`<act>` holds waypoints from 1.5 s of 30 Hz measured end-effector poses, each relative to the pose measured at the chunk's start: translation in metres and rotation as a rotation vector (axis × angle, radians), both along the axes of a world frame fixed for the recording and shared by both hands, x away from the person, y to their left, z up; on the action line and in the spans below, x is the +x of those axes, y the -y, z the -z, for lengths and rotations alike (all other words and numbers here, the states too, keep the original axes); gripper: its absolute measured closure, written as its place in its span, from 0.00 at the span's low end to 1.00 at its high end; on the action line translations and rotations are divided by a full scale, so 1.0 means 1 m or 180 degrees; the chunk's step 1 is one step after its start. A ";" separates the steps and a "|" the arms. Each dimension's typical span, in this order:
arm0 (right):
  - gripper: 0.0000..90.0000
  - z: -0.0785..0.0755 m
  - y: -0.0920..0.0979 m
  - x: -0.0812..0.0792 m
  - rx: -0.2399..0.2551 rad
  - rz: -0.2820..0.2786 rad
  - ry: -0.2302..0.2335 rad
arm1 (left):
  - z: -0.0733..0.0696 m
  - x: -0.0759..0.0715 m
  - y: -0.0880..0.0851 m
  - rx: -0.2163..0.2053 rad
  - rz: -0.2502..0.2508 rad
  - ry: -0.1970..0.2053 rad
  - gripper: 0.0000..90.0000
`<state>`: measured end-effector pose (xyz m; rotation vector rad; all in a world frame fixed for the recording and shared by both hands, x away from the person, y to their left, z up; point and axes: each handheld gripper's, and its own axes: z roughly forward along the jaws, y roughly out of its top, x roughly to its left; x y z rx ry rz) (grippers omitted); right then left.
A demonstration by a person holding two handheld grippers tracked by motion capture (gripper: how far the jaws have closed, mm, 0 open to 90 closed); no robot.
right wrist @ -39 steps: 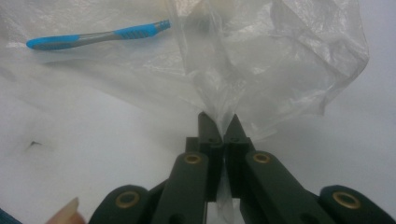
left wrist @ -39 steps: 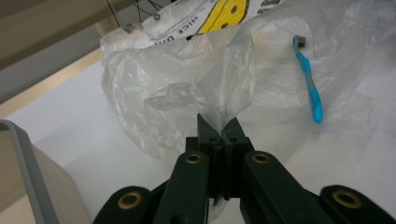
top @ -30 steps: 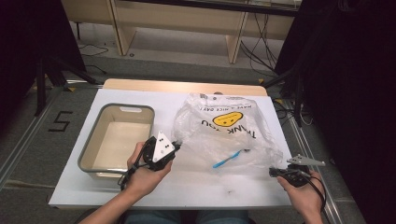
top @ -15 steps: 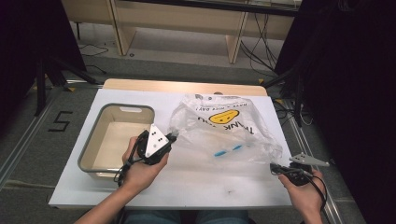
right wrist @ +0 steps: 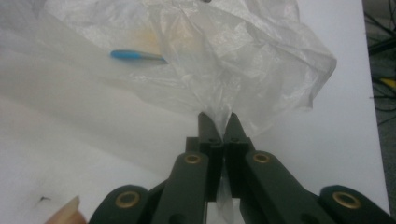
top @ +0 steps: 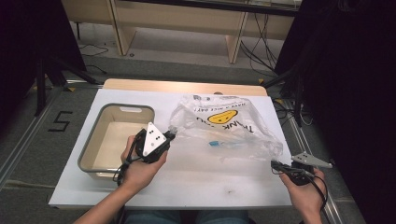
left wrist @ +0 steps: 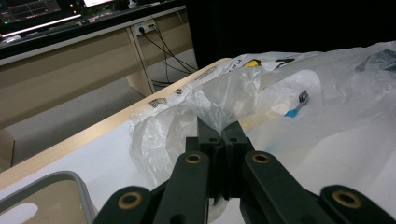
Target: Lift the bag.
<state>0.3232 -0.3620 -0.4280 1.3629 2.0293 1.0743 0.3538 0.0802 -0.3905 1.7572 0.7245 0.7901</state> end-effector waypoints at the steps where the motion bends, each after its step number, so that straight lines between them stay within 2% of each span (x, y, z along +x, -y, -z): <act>1: 1.00 -0.002 -0.001 -0.001 0.0006 0.0008 0.0028 | 0.000 0.000 0.000 -0.0001 -0.0002 0.0009 0.99; 10: 1.00 -0.016 -0.002 -0.005 0.0017 0.0118 0.0463 | -0.003 0.001 -0.002 -0.0032 -0.0024 0.0067 0.99; 16: 1.00 -0.021 -0.002 -0.005 0.0039 0.0171 0.0646 | -0.005 0.002 -0.003 -0.0096 -0.0053 0.0103 0.99; 28: 1.00 -0.035 -0.005 -0.006 0.0069 0.0167 0.1042 | -0.014 0.003 -0.005 -0.0158 -0.0079 0.0204 0.99; 34: 1.00 -0.042 -0.007 -0.004 0.0071 0.0163 0.1176 | -0.018 0.004 -0.005 -0.0179 -0.0078 0.0248 0.99; 45: 1.00 -0.051 -0.009 0.001 0.0075 0.0193 0.1322 | -0.022 0.007 -0.006 -0.0233 -0.0102 0.0273 0.99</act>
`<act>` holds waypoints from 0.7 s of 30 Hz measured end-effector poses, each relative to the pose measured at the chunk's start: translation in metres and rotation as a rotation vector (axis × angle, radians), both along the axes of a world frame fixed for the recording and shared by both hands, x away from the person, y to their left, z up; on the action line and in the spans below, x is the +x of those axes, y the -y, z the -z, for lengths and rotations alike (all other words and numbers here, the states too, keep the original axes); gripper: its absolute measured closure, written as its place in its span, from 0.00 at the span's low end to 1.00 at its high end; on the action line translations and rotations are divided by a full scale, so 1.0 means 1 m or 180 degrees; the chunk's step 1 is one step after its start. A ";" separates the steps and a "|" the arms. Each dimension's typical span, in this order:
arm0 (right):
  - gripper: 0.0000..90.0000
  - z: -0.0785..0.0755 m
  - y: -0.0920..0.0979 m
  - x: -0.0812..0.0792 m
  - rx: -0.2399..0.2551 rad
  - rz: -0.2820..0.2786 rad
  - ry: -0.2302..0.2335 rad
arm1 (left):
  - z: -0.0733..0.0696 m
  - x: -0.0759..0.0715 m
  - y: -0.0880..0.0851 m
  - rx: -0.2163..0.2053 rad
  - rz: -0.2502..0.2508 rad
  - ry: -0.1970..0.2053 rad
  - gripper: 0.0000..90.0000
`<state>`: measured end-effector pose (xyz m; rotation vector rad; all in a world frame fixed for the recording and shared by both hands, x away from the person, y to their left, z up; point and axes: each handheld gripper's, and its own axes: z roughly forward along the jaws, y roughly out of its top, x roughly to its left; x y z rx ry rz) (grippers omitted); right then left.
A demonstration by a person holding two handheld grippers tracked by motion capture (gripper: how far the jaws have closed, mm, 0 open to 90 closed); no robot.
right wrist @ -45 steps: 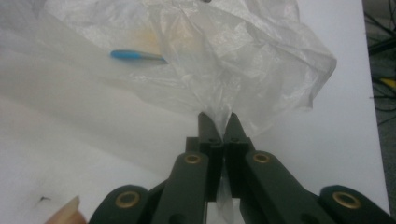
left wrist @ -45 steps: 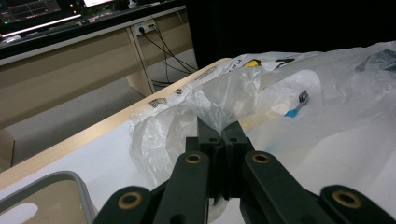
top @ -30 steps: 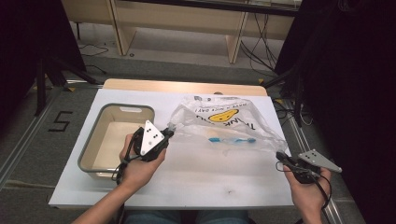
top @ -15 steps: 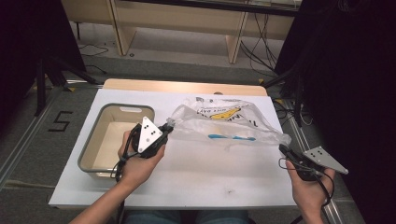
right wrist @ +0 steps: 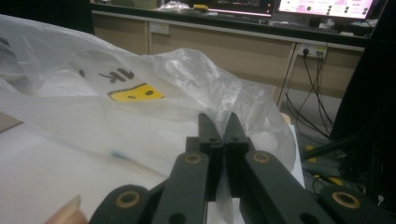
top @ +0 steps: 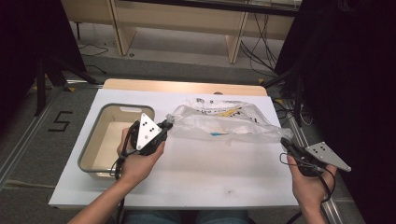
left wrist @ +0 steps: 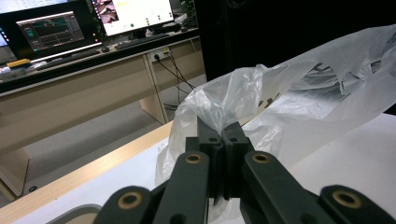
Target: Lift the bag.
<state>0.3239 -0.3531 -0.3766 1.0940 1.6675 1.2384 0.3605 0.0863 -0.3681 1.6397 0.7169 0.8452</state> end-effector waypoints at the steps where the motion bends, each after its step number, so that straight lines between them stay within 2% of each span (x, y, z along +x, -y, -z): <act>1: 1.00 0.000 0.000 0.000 0.0009 0.0005 0.0000 | 0.000 0.000 0.000 0.0000 -0.0001 -0.0002 0.99; 21: 1.00 -0.020 -0.003 0.006 0.0060 0.0042 0.0210 | -0.018 0.002 -0.002 -0.0131 -0.0008 0.0130 0.99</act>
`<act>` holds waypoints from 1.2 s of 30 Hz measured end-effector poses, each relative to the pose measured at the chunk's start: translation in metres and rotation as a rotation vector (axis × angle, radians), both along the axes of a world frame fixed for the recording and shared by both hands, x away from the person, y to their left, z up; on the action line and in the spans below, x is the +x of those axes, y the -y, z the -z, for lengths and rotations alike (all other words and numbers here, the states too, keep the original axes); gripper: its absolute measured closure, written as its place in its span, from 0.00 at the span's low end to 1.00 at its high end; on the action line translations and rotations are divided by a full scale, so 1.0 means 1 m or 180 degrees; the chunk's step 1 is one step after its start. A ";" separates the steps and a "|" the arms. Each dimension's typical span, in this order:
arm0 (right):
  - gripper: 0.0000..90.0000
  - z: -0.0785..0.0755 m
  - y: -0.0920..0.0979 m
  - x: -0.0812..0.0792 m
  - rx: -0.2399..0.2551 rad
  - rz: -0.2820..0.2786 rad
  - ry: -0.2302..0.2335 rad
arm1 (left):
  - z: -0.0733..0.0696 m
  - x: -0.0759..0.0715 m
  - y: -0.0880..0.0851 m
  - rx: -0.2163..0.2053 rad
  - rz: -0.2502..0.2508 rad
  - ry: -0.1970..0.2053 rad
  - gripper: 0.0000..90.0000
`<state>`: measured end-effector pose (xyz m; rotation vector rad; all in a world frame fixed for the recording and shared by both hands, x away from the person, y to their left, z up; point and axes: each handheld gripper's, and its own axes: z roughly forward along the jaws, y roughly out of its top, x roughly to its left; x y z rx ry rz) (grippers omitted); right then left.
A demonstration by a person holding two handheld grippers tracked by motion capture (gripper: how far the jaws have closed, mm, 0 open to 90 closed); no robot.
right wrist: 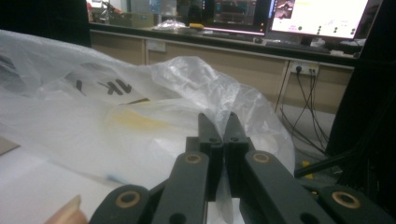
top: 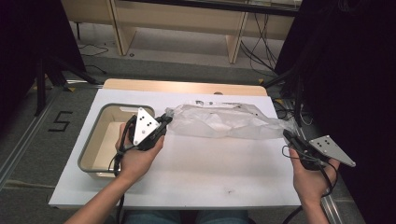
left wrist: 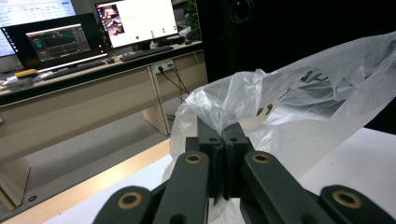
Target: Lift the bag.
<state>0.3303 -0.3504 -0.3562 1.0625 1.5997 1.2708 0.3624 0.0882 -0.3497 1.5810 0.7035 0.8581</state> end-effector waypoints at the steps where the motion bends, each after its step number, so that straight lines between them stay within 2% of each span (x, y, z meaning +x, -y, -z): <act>1: 1.00 -0.002 0.000 0.000 0.0015 0.0003 0.0014 | -0.001 0.000 0.000 -0.0011 -0.0005 0.0004 0.99; 8: 1.00 -0.010 0.001 0.000 0.0029 0.0012 0.0107 | -0.006 0.001 0.001 -0.0035 -0.0006 0.0035 0.99; 23: 1.00 -0.018 0.000 0.000 0.0078 0.0016 0.0175 | -0.016 -0.001 0.002 -0.0101 0.0010 0.0117 0.99; 36: 1.00 -0.028 0.001 -0.003 0.0110 0.0030 0.0297 | -0.028 -0.005 0.002 -0.0201 0.0039 0.0210 0.99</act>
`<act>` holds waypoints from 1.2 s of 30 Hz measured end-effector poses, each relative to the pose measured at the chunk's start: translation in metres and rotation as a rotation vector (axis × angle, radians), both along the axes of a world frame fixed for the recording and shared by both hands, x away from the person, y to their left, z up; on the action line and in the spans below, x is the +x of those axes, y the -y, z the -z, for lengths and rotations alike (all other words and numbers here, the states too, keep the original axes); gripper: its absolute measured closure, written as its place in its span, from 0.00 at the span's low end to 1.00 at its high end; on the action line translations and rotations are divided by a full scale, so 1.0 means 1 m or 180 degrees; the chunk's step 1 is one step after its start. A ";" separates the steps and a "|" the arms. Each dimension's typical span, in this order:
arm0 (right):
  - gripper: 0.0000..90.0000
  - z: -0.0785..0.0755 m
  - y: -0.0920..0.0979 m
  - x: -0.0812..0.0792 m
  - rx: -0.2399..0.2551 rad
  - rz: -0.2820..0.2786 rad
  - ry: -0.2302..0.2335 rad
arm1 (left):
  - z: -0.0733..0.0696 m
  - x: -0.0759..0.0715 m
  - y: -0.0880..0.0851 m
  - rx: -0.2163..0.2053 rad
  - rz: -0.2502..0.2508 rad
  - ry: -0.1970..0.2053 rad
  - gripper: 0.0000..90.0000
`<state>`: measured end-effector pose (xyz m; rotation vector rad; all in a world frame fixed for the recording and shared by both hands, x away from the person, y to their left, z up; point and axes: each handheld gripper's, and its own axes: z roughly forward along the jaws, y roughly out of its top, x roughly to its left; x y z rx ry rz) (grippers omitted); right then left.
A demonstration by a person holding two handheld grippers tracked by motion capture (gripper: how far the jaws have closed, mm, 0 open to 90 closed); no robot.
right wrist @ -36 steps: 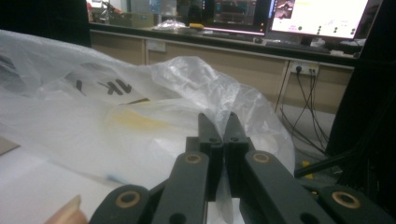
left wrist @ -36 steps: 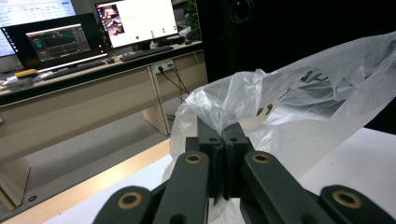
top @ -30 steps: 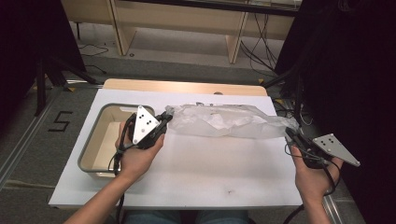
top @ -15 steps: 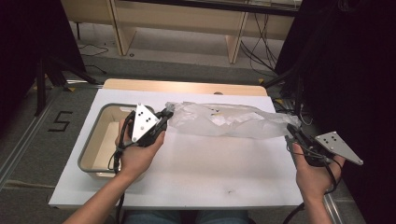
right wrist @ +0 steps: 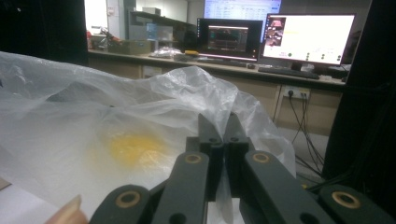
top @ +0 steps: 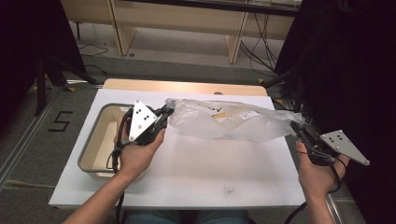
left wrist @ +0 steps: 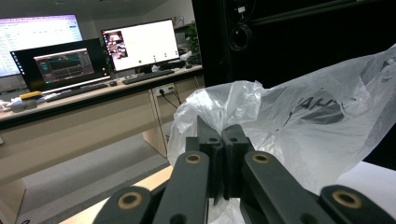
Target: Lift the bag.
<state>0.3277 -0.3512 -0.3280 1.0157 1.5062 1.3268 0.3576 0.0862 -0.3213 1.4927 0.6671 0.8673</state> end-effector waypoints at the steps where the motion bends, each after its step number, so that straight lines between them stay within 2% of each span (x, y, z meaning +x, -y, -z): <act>1: 1.00 -0.001 0.000 0.000 0.0003 -0.0004 0.0007 | -0.001 0.000 0.000 -0.0011 0.0000 -0.0006 0.99; 17: 1.00 -0.013 0.001 -0.004 0.0037 0.0002 0.0142 | -0.008 -0.002 -0.002 -0.0071 -0.0006 0.0050 0.99; 36: 1.00 -0.012 0.001 -0.004 0.0046 0.0005 0.0128 | -0.013 -0.004 -0.001 -0.0139 0.0008 0.0105 0.99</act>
